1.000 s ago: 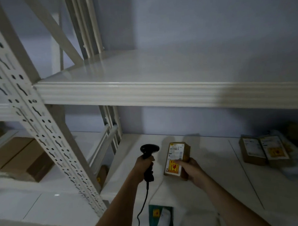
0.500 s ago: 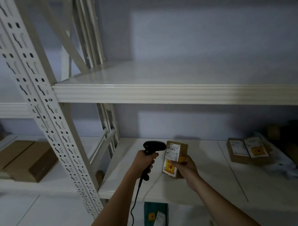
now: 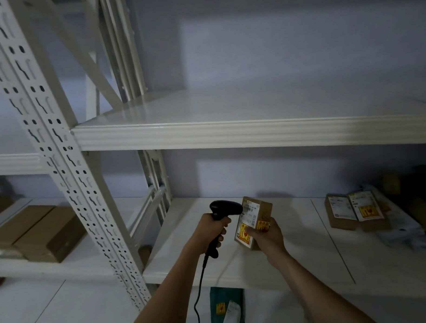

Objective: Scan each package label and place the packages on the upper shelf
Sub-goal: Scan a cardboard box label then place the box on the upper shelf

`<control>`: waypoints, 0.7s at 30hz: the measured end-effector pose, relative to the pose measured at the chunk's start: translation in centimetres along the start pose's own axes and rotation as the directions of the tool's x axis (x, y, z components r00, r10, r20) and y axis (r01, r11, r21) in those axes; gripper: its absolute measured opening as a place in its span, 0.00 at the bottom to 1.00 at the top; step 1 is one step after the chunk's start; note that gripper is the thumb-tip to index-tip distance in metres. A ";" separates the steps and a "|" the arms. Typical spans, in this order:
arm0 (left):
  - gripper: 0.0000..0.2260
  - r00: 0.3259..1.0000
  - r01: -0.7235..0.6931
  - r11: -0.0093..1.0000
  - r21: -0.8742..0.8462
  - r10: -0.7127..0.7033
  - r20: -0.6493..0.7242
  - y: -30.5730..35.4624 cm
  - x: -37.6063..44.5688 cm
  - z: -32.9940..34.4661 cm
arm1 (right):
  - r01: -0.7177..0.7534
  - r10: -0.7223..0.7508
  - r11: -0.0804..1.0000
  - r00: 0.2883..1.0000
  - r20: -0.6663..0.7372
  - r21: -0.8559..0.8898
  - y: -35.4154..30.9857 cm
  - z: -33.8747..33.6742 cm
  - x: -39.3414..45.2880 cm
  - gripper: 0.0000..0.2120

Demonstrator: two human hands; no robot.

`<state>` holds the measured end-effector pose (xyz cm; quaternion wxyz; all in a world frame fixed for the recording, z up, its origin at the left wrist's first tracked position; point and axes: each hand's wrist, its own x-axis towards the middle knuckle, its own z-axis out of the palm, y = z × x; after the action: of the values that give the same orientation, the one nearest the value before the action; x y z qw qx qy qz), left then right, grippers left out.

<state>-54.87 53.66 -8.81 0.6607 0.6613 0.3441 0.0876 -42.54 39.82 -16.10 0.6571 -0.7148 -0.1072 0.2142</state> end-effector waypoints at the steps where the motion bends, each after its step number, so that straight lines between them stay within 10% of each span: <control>1: 0.07 1.000 0.002 1.000 0.002 -0.002 0.002 0.0 0.0 0.0 | 0.001 -0.001 1.000 1.000 0.002 -0.001 0.0 0.0 0.0 0.25; 21: 0.06 1.000 0.026 1.000 0.015 -0.026 0.014 -0.5 0.6 0.1 | -0.008 0.009 0.999 1.000 0.017 -0.046 0.4 -0.2 0.2 0.25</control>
<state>-54.49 53.85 -9.53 0.6592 0.6623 0.3488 0.0719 -42.31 39.74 -16.55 0.6386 -0.7283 -0.1146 0.2208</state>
